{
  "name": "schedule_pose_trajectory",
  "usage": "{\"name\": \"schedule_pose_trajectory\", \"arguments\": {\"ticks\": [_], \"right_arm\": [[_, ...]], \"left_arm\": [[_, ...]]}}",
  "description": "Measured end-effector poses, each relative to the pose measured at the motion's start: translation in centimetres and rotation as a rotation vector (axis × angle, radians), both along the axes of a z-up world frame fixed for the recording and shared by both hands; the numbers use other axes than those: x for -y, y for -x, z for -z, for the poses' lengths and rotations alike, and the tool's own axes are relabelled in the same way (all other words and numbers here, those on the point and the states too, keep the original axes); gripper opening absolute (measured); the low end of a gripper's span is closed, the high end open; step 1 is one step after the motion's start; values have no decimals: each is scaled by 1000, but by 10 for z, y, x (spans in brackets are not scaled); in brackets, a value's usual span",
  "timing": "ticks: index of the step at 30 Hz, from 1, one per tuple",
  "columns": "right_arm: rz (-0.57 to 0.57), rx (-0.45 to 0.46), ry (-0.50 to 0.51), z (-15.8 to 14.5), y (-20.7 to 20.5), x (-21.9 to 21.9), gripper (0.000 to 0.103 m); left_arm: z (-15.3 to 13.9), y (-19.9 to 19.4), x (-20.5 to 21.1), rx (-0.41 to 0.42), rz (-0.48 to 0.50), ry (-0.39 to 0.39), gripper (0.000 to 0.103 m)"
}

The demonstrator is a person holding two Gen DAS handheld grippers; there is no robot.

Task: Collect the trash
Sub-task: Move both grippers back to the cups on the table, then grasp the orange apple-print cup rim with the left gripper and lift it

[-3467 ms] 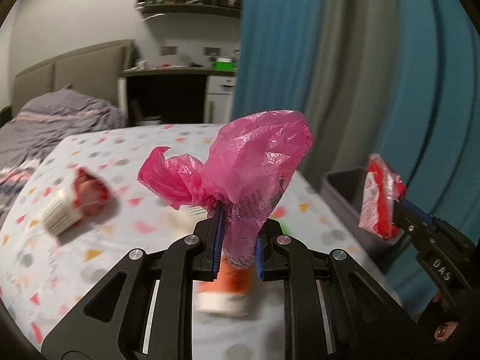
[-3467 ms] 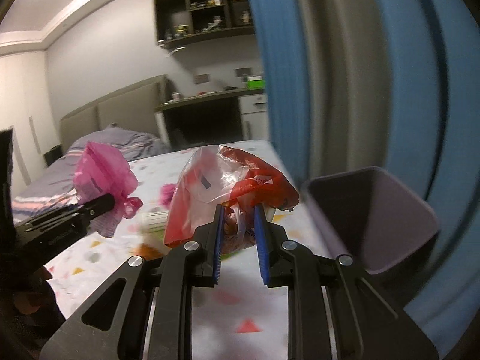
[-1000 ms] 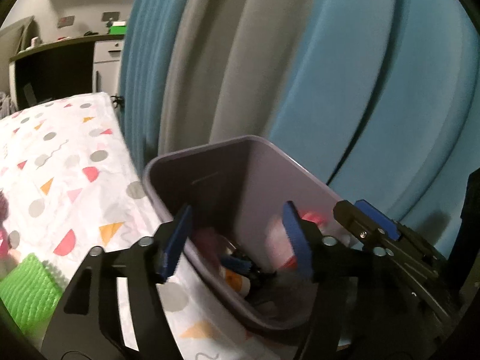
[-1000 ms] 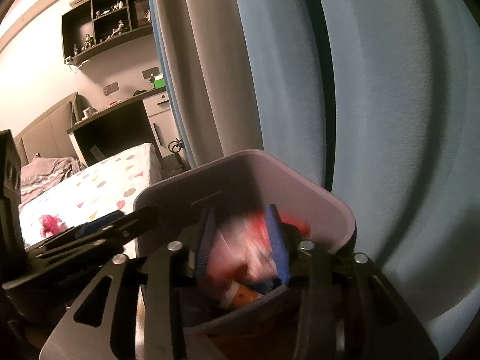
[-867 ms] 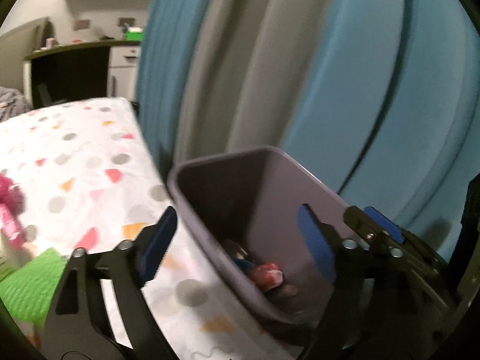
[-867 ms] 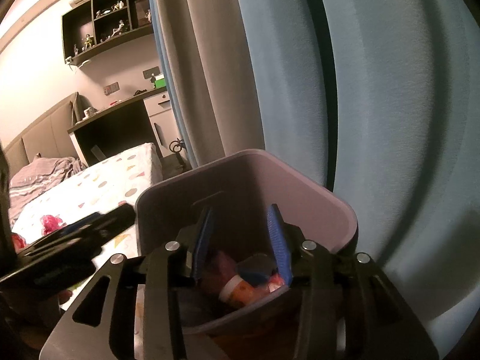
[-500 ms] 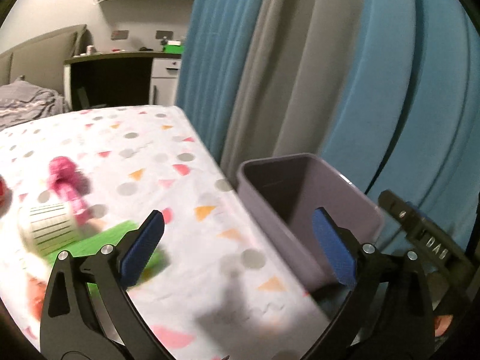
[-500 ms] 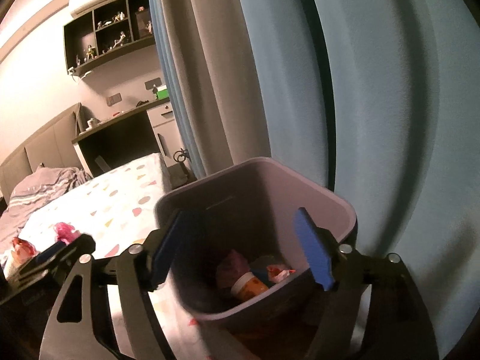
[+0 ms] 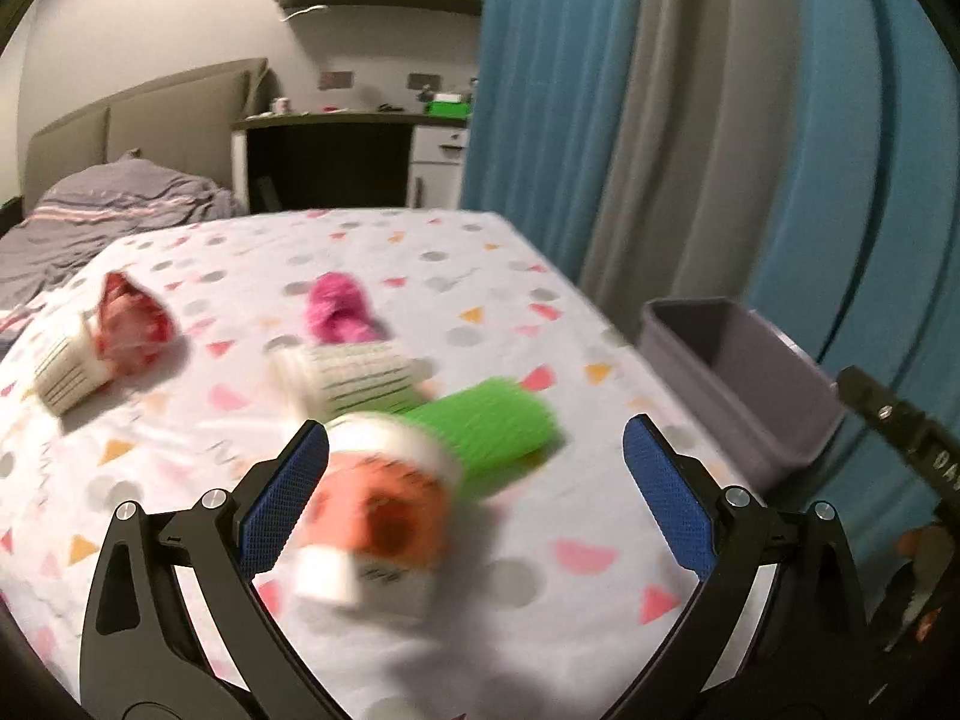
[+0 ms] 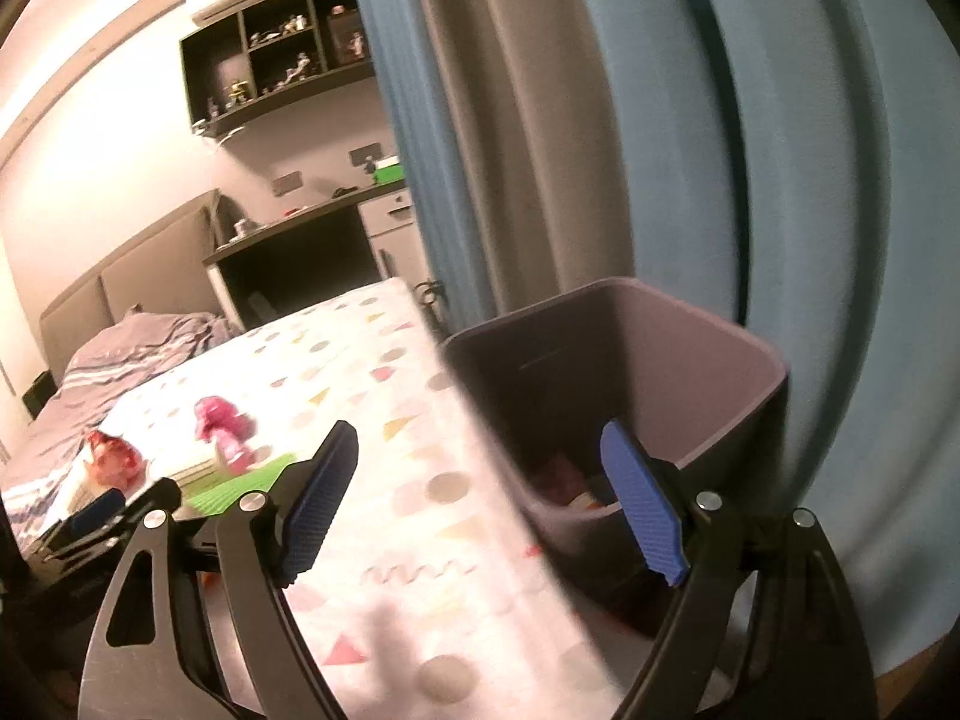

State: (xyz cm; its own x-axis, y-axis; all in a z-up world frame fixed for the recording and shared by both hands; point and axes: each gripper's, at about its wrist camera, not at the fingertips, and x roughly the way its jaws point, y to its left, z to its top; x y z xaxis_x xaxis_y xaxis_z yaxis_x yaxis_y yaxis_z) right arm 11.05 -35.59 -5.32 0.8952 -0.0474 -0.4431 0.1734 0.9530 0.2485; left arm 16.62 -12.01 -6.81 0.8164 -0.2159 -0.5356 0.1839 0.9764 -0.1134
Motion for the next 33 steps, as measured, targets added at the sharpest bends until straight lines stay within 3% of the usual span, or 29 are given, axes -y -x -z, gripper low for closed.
{"name": "schedule_pose_trajectory", "arguments": {"ticks": [9, 14, 19, 33], "right_arm": [[-91, -21, 0, 4, -3, -39, 81], [-108, -31, 12, 6, -4, -48, 81], [-118, -46, 13, 11, -6, -54, 81], [-171, -69, 24, 16, -11, -77, 81]], "left_arm": [[27, -6, -34, -91, 25, 19, 95], [41, -16, -37, -159, 57, 43, 84], [50, -23, -39, -218, 87, 70, 60], [25, 17, -80, -182, 112, 131, 59]]}}
